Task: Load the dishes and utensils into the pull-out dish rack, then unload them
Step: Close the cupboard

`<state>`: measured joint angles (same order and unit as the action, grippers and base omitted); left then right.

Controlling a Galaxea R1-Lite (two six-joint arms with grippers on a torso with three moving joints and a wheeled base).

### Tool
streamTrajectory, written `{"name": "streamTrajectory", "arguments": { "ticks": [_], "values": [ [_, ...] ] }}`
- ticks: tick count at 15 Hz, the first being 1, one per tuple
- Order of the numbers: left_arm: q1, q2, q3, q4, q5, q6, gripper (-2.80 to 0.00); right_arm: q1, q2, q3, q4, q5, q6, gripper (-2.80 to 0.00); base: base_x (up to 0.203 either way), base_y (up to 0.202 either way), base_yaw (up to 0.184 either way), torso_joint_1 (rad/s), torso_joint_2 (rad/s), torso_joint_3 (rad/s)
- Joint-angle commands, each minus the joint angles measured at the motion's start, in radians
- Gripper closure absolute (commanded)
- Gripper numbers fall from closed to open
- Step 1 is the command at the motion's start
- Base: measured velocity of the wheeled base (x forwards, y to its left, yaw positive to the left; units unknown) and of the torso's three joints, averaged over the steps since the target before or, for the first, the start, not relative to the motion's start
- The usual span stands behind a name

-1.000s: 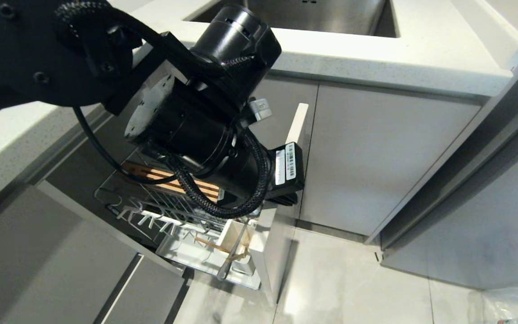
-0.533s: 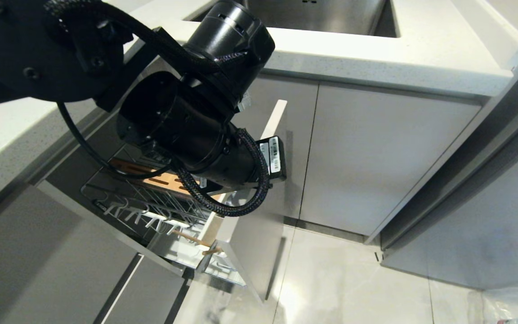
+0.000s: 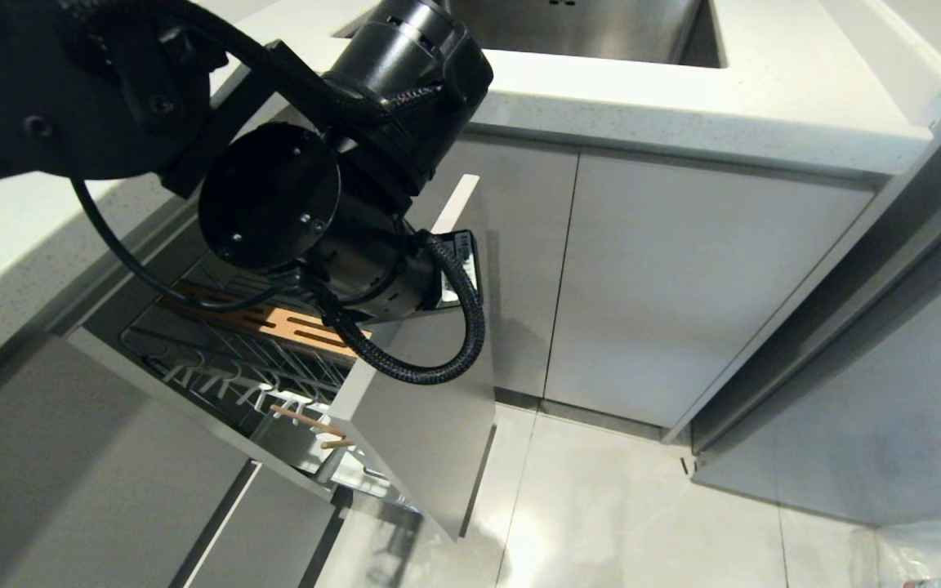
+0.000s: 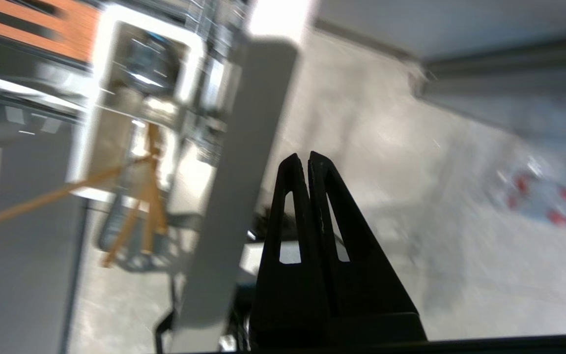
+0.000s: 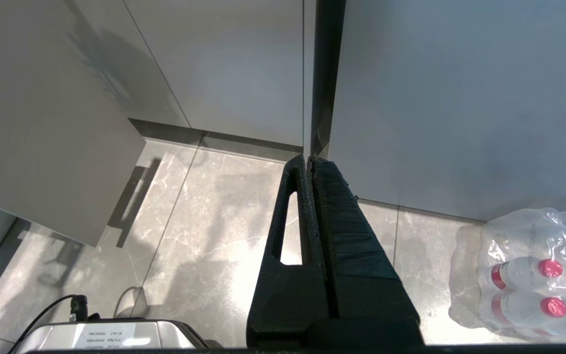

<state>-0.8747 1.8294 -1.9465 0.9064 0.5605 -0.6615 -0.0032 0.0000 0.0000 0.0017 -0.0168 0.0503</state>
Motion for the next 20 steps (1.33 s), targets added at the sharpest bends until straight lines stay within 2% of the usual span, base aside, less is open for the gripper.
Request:
{"name": "streamTrajectory", "arguments": {
  "ticks": [1, 2, 5, 11, 20],
  "values": [
    [0.006, -0.005, 0.000, 0.005, 0.062, -0.004, 0.00, 0.000, 0.000, 0.002, 0.000, 0.000, 0.000, 0.00, 0.000, 0.000, 0.000, 0.000, 0.00, 0.000],
    [0.018, -0.005, 0.000, 0.006, 0.100, -0.004, 0.00, 0.000, 0.000, 0.002, 0.000, 0.000, 0.000, 0.00, 0.000, 0.000, 0.000, 0.000, 0.00, 0.000],
    [0.058, -0.012, 0.000, 0.008, 0.144, -0.001, 0.00, 0.000, 0.000, 0.002, 0.000, 0.000, 0.000, 0.00, 0.000, 0.000, 0.000, 0.000, 0.00, 0.000],
    [0.191, -0.018, 0.000, 0.004, 0.154, 0.027, 0.00, 0.000, 0.000, 0.002, 0.000, 0.000, 0.000, 0.00, 0.000, 0.000, 0.000, 0.000, 0.00, 0.000],
    [0.422, -0.048, 0.001, -0.036, 0.172, 0.141, 0.00, 0.000, 0.000, 0.002, 0.000, 0.000, 0.000, 0.00, 0.000, 0.000, 0.000, 0.000, 0.00, 0.000]
  ]
}}
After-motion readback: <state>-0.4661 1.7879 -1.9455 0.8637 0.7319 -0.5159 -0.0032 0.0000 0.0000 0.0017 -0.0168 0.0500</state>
